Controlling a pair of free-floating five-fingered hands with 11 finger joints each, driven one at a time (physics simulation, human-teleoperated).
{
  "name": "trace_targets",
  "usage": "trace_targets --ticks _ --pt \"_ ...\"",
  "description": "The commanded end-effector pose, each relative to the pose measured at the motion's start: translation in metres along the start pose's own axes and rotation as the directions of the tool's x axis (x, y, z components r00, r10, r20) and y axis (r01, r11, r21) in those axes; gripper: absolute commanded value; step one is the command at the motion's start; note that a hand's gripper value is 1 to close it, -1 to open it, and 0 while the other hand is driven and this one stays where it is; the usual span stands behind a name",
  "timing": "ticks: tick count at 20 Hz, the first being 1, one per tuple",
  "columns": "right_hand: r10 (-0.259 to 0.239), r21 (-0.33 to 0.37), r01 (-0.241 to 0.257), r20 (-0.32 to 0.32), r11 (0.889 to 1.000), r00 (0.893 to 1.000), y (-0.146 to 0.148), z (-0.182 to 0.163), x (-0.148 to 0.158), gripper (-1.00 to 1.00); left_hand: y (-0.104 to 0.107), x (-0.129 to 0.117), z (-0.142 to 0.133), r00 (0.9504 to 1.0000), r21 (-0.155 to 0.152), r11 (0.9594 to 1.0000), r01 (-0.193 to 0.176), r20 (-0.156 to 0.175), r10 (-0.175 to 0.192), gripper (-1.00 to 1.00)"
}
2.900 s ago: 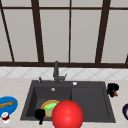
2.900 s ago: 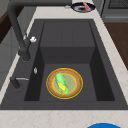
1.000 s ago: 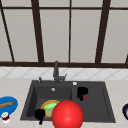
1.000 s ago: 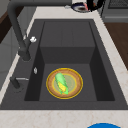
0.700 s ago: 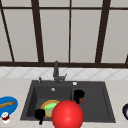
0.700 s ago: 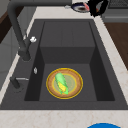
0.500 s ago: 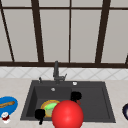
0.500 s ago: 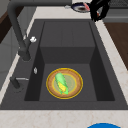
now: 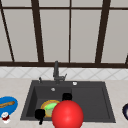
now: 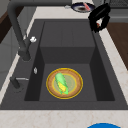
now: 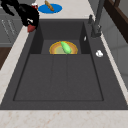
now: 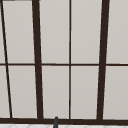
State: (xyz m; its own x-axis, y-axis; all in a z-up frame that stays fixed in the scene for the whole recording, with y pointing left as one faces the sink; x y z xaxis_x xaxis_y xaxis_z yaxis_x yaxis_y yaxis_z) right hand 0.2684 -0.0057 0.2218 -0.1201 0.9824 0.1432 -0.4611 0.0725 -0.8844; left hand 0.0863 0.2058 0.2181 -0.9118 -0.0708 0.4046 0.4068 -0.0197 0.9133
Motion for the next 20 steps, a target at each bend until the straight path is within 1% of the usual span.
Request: trace_targets --ticks 1,5,7,9,10,15,18,20 --pt "-0.005 0.029 0.005 -0.002 1.000 1.000 0.002 -0.015 0.029 1.00 0.000 0.000 0.000 1.0000 0.000 1.0000 0.000 0.000 0.000 0.00" --pt "-0.004 0.031 0.005 -0.003 0.999 1.000 0.006 -0.031 0.059 1.00 0.000 0.000 0.000 1.0000 0.000 1.0000 0.000 0.000 0.000 0.00" --pt "-0.003 0.021 0.003 -0.002 1.000 1.000 0.011 -0.041 0.073 1.00 0.000 0.000 0.000 1.0000 0.000 1.0000 0.000 0.000 0.000 0.00" --pt "0.001 -0.003 -0.001 0.001 1.000 1.000 0.023 -0.054 0.087 1.00 0.000 0.000 0.000 1.0000 0.000 1.0000 0.000 0.000 0.000 0.00" --pt "0.009 -0.049 -0.009 0.004 0.999 1.000 0.035 -0.055 0.090 1.00 0.000 0.000 0.000 1.0000 0.000 1.0000 0.000 0.000 0.000 0.00" --pt "0.015 -0.122 -0.014 0.003 0.992 1.000 0.063 -0.078 0.115 1.00 0.000 0.000 0.000 1.0000 0.000 1.0000 0.000 0.000 0.000 0.00" --pt "0.014 -0.146 -0.013 0.010 0.989 1.000 0.073 -0.102 0.119 1.00 0.000 0.000 0.000 1.0000 0.000 1.0000 0.000 0.000 0.000 0.00" --pt "0.026 -0.146 -0.021 0.032 0.989 0.999 0.085 -0.112 0.118 1.00 0.000 0.000 0.000 1.0000 0.000 1.0000 0.000 0.000 0.000 0.00"
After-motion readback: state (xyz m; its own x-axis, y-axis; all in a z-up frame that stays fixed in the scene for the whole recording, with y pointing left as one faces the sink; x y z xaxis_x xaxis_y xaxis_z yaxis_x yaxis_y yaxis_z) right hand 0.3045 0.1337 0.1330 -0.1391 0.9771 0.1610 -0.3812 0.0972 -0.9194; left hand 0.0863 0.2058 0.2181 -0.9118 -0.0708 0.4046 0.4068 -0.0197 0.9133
